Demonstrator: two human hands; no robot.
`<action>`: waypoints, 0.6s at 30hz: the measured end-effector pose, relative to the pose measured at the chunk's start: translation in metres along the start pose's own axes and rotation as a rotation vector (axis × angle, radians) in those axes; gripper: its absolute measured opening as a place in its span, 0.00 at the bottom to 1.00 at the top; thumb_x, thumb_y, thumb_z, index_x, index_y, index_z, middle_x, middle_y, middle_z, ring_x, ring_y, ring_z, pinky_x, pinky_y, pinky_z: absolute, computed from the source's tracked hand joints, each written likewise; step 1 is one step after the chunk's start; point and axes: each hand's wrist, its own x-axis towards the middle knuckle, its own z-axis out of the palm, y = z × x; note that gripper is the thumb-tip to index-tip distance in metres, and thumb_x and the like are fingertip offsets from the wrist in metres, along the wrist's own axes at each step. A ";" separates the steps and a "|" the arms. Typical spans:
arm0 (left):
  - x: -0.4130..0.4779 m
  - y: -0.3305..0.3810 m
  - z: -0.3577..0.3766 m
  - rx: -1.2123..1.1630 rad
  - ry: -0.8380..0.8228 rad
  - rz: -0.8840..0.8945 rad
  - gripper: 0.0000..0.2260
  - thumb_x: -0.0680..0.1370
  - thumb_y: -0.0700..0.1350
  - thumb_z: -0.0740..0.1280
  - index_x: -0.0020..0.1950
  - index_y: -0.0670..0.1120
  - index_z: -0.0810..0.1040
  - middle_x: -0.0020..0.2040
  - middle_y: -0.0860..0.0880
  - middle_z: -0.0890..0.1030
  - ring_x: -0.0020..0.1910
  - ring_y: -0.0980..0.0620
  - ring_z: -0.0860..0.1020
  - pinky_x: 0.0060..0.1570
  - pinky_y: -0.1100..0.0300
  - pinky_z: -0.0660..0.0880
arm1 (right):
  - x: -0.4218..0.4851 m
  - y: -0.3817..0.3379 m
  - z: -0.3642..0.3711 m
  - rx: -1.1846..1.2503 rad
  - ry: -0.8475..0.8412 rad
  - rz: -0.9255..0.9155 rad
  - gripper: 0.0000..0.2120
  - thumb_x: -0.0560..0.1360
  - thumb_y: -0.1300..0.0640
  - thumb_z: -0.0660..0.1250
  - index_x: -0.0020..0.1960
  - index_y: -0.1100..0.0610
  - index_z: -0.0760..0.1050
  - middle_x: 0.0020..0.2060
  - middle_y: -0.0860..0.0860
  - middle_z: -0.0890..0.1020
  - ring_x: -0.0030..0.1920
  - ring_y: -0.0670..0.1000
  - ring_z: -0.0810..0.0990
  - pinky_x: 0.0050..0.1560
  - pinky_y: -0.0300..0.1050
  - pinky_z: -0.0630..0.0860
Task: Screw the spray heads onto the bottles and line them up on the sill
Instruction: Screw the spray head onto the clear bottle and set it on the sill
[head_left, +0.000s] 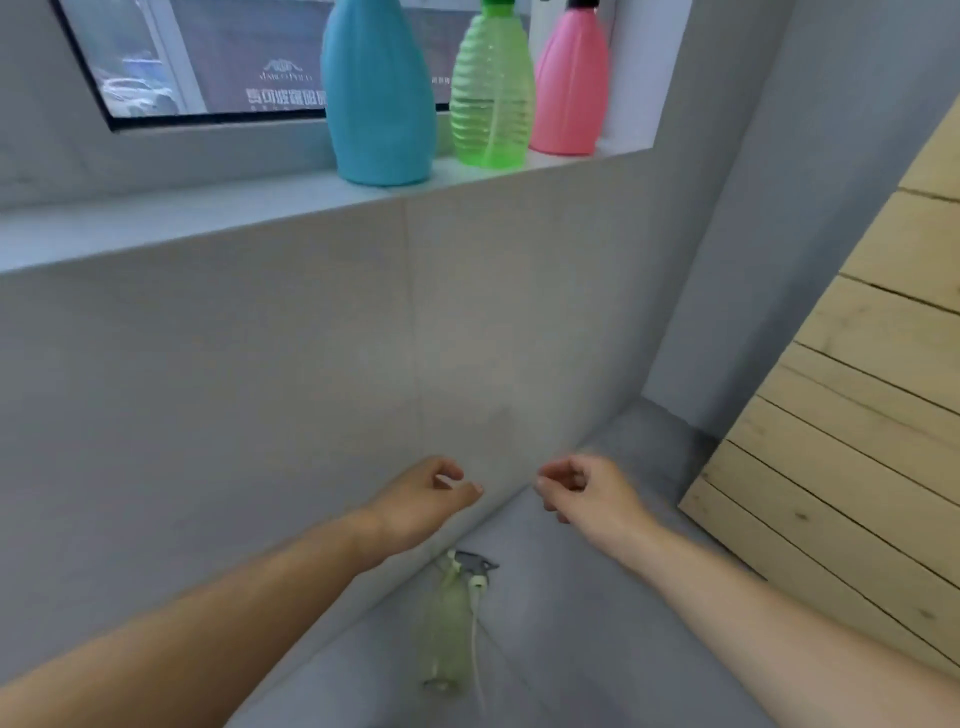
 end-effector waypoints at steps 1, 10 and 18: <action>0.008 -0.016 0.005 0.010 -0.011 -0.044 0.19 0.79 0.55 0.69 0.65 0.47 0.74 0.55 0.48 0.78 0.52 0.48 0.79 0.59 0.52 0.77 | 0.004 0.015 0.009 -0.028 -0.033 0.025 0.04 0.75 0.61 0.70 0.42 0.54 0.76 0.36 0.51 0.81 0.39 0.50 0.79 0.40 0.36 0.74; 0.059 -0.126 0.050 0.117 -0.123 -0.343 0.30 0.78 0.54 0.71 0.75 0.42 0.66 0.63 0.45 0.77 0.53 0.50 0.79 0.45 0.62 0.74 | 0.046 0.128 0.074 -0.212 -0.127 0.254 0.12 0.72 0.50 0.71 0.48 0.59 0.81 0.45 0.57 0.85 0.46 0.56 0.83 0.48 0.47 0.77; 0.103 -0.182 0.077 0.146 -0.201 -0.444 0.44 0.73 0.60 0.75 0.80 0.43 0.58 0.73 0.48 0.70 0.61 0.51 0.76 0.52 0.67 0.77 | 0.094 0.193 0.128 -0.231 -0.181 0.368 0.21 0.72 0.47 0.72 0.60 0.58 0.78 0.52 0.55 0.82 0.51 0.55 0.81 0.52 0.47 0.78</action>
